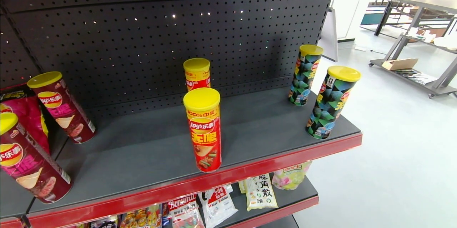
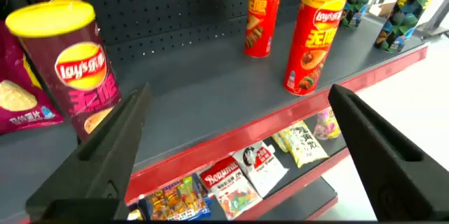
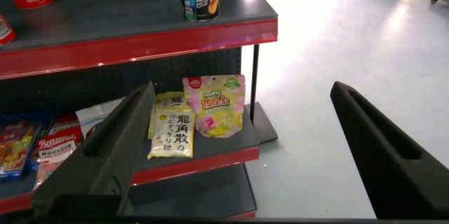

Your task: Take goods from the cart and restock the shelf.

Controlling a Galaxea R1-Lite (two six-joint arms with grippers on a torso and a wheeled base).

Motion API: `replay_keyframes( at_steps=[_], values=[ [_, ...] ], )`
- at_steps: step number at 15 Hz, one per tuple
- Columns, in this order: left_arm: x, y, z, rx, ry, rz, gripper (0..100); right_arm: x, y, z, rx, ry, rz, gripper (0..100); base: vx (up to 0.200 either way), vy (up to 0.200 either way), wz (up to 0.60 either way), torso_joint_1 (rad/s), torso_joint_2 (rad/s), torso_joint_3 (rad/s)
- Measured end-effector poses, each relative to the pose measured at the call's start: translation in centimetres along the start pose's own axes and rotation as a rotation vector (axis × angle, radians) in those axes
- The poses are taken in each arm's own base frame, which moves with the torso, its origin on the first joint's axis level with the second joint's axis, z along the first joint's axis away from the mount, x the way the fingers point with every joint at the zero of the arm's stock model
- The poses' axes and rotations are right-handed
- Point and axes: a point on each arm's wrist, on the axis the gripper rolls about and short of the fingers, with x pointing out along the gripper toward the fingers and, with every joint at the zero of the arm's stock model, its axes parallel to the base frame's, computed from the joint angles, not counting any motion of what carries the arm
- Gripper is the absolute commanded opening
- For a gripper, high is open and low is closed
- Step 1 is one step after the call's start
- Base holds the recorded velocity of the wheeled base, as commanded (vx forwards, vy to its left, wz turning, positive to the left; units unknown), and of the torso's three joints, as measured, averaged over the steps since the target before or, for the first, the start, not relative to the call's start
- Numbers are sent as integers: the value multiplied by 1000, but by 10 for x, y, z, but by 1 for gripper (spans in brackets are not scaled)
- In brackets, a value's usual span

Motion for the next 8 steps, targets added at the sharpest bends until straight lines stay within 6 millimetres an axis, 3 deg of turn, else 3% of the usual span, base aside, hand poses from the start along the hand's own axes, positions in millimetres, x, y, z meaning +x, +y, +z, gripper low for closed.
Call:
replay_keyframes(
  at_steps=[2,8],
  values=[
    [-2,1,-4,0,-5,44,100,0,0,0,0,0,0,100,0,0,0,0,0,0],
    [5,3,-2,-1,34,111,100,0,0,0,0,0,0,100,0,0,600,6,-2,1]
  ],
)
